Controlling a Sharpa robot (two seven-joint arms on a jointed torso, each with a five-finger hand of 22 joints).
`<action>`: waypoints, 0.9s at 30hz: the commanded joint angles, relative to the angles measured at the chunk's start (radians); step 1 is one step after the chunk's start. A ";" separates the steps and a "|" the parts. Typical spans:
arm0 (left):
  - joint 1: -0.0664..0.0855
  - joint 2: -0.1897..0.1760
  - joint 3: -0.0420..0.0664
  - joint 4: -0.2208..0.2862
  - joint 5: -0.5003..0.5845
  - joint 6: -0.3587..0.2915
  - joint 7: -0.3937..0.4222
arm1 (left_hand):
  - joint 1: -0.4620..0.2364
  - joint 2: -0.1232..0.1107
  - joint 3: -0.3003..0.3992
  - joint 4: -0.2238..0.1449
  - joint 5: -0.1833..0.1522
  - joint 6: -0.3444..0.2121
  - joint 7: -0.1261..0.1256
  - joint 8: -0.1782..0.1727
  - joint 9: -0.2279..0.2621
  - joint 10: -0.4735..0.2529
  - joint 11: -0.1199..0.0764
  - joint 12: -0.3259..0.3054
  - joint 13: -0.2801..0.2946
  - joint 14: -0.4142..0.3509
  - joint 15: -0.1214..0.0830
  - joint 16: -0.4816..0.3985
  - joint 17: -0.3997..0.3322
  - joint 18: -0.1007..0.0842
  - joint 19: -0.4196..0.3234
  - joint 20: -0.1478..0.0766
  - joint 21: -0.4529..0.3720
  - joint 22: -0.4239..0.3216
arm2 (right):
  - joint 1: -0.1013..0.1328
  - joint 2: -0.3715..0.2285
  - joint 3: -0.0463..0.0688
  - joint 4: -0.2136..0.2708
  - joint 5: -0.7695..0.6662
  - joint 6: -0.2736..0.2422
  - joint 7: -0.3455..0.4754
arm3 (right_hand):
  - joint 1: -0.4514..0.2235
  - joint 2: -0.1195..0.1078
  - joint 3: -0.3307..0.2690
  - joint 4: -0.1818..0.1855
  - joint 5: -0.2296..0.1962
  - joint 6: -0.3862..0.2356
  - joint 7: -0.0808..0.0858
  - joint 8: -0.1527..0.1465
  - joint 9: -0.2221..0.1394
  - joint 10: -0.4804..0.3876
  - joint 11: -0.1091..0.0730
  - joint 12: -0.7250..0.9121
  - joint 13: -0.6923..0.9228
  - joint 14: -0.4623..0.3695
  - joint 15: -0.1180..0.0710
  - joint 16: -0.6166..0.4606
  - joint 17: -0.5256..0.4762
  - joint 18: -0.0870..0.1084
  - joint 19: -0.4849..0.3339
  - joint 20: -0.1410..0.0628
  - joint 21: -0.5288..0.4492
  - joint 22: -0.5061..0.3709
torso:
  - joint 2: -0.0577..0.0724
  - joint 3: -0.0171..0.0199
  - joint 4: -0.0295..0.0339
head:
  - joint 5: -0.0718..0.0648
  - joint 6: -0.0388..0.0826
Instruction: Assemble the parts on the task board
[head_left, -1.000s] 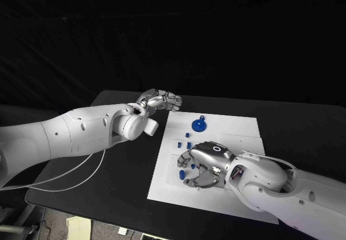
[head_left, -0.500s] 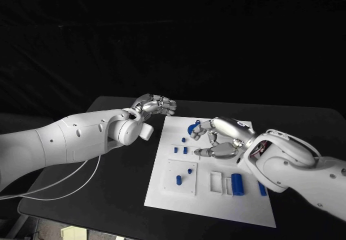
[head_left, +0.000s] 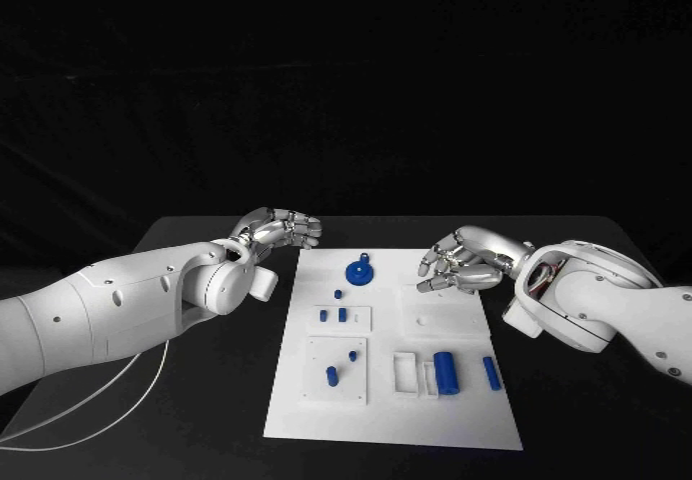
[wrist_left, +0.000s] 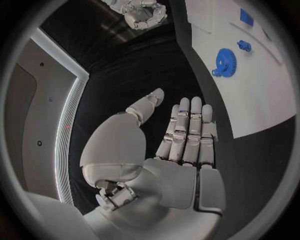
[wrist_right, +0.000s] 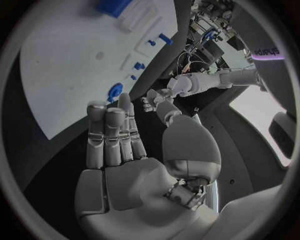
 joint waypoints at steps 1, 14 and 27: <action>-0.002 0.001 0.000 0.000 -0.003 0.018 0.012 | -0.002 0.006 -0.003 -0.002 -0.002 -0.004 -0.001 0.006 -0.001 -0.007 -0.001 0.001 -0.002 0.000 0.003 -0.007 0.002 0.016 0.003 0.007 -0.006 0.002 | -0.001 -0.029 -0.004 0.014 0.112 0.182 -0.149 | -0.029 0.009 -0.002 0.017 -0.009 -0.001 -0.011 0.002 0.011 -0.037 -0.034 0.184 0.167 0.007 -0.025 0.035 0.028 0.079 0.030 -0.012 0.015 0.018 | -0.005 0.0015 -0.0030 | -0.022 -0.002; -0.019 0.000 -0.001 -0.002 -0.002 0.033 0.021 | -0.006 0.005 -0.006 -0.001 -0.004 -0.005 -0.001 0.006 -0.002 -0.008 -0.001 0.001 -0.002 -0.001 0.004 -0.009 0.004 0.015 0.003 0.008 -0.008 0.003 | -0.001 -0.116 -0.042 0.089 0.124 0.377 -0.323 | -0.178 0.043 -0.031 0.070 0.099 0.022 -0.029 0.008 0.061 -0.085 -0.053 0.496 0.482 0.007 -0.043 0.138 0.163 0.079 0.062 -0.045 0.077 0.021 | -0.010 0.0011 -0.0056 | -0.053 -0.006; -0.021 0.002 -0.001 -0.005 -0.001 0.036 0.020 | -0.009 0.006 -0.007 0.000 -0.004 -0.006 -0.001 0.005 -0.002 -0.010 0.000 0.000 -0.003 -0.002 0.004 -0.012 0.007 0.015 0.002 0.008 -0.009 0.004 | -0.001 -0.145 -0.090 0.155 0.125 0.351 -0.446 | -0.237 0.074 -0.044 0.077 0.105 0.028 -0.032 0.002 0.070 -0.085 -0.055 0.503 0.511 0.007 -0.045 0.136 0.180 0.079 0.056 -0.048 0.087 0.020 | -0.018 -0.0022 -0.0086 | -0.059 -0.021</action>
